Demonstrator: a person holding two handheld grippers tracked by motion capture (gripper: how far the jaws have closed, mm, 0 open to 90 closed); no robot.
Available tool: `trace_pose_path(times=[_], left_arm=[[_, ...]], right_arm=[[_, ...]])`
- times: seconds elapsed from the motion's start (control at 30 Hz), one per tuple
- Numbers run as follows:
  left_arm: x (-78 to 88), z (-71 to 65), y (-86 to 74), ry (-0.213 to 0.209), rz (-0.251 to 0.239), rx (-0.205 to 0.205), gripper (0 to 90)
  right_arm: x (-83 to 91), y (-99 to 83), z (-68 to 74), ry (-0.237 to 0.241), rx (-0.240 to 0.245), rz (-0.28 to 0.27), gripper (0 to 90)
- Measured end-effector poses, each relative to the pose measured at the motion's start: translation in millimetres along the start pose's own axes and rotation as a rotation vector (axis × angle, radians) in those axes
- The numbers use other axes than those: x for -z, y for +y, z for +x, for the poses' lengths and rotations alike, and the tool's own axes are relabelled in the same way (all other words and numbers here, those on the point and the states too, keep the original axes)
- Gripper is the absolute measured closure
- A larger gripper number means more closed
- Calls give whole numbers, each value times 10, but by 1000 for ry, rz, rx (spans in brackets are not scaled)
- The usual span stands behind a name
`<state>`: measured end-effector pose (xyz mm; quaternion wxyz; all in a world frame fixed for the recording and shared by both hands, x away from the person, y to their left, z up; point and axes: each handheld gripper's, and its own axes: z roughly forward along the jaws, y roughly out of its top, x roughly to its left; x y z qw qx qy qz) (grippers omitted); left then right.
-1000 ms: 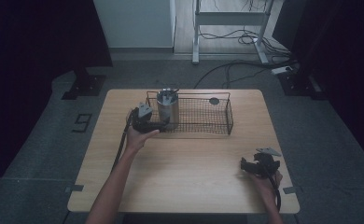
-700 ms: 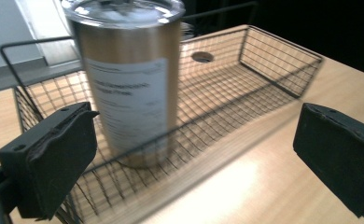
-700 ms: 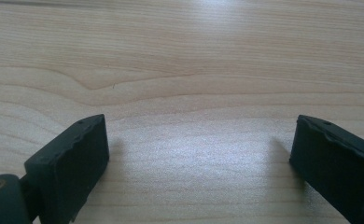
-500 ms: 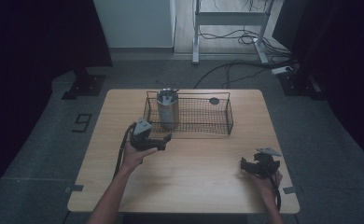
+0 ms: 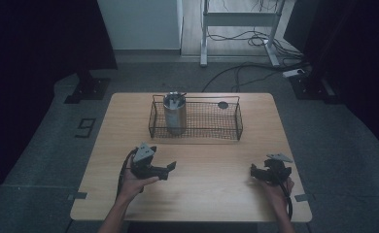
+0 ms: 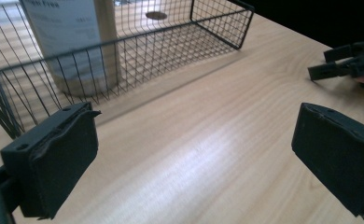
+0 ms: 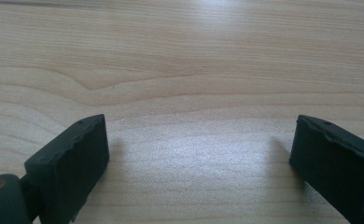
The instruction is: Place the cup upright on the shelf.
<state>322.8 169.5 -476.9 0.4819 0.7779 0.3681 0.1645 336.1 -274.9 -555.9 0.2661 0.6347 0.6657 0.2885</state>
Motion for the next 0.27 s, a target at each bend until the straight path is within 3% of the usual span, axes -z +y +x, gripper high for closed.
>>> trace_pose_path(times=[0.27], left_arm=[[12, -44, -73, -1, 10, -1, 10]], right_arm=[[0, 0, 0, 0, 1, 0, 41]])
